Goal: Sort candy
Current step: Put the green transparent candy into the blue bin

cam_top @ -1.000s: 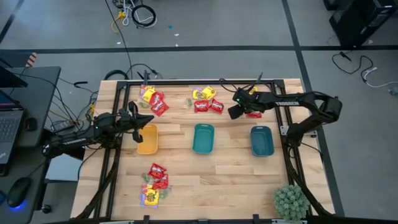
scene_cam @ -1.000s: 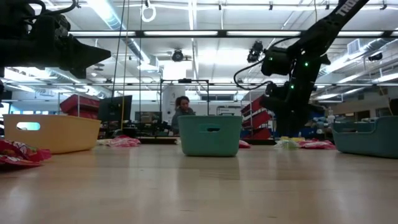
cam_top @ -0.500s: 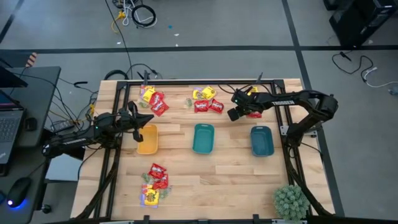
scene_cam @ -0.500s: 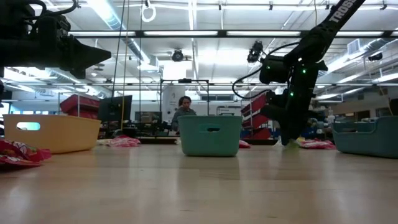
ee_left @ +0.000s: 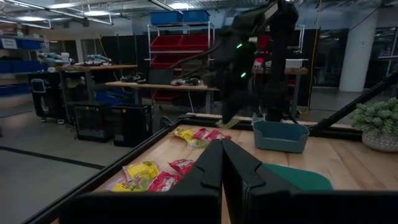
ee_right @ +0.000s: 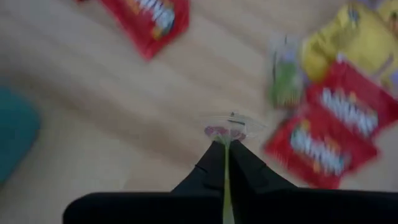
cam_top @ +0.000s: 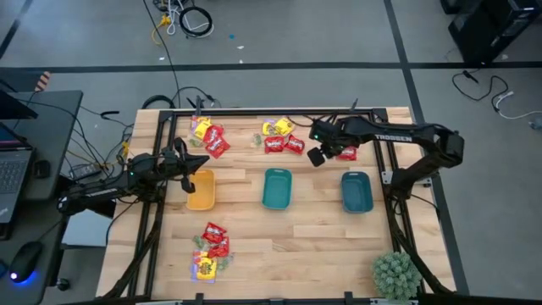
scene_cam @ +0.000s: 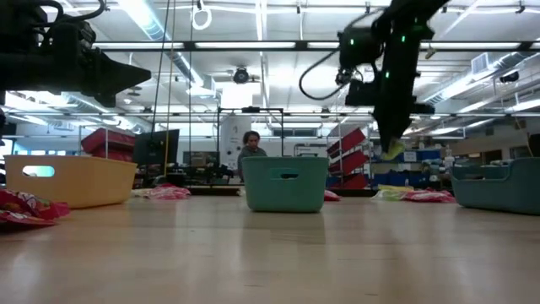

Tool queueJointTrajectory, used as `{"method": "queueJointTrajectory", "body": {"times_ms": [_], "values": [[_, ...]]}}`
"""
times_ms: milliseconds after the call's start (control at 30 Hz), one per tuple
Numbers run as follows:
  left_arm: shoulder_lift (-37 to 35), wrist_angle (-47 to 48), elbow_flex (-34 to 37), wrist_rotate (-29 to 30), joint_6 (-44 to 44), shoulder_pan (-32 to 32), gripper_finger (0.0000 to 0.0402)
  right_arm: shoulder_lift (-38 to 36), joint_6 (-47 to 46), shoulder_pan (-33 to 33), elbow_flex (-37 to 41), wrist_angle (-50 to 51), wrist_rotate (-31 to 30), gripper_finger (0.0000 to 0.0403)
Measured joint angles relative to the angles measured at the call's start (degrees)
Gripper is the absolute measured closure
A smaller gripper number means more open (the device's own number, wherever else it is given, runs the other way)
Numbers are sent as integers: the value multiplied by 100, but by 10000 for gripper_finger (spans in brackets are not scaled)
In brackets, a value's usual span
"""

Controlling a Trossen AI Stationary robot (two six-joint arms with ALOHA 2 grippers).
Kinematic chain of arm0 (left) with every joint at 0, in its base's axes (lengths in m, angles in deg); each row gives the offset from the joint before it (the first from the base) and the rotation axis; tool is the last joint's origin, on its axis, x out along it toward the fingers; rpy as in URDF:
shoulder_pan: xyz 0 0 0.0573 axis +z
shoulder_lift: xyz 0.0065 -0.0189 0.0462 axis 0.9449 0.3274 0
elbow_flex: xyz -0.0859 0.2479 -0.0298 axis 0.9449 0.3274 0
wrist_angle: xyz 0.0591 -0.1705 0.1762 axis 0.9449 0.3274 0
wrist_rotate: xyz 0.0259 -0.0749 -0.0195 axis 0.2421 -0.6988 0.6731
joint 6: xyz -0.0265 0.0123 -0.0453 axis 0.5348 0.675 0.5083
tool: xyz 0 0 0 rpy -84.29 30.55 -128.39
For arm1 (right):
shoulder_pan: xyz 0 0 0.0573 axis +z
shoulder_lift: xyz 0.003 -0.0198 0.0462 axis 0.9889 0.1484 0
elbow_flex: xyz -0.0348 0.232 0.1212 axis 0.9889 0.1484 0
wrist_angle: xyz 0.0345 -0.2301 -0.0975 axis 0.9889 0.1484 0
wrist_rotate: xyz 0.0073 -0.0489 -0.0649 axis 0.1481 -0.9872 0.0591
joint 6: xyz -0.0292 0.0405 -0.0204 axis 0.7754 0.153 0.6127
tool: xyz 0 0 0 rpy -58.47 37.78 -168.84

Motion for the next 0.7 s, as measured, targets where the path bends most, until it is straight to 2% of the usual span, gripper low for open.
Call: {"method": "queueJointTrajectory", "body": {"times_ms": [233, 467, 567, 700], "values": [[-1, -2, -1, 155, 0, 2, 397, -310, -1548, 1079, -197, 1317, 386, 400], [0, 0, -2, 153, 0, 2, 397, -477, -3298, 2029, -119, 2343, 468, 401], [-1, 0, 0, 153, 2, 2, 397, -475, -3518, 2270, -115, 2370, 487, 402], [-2, -2, 0, 153, 49, 2, 397, -475, -3542, 2171, -38, 2361, 350, 402]]}}
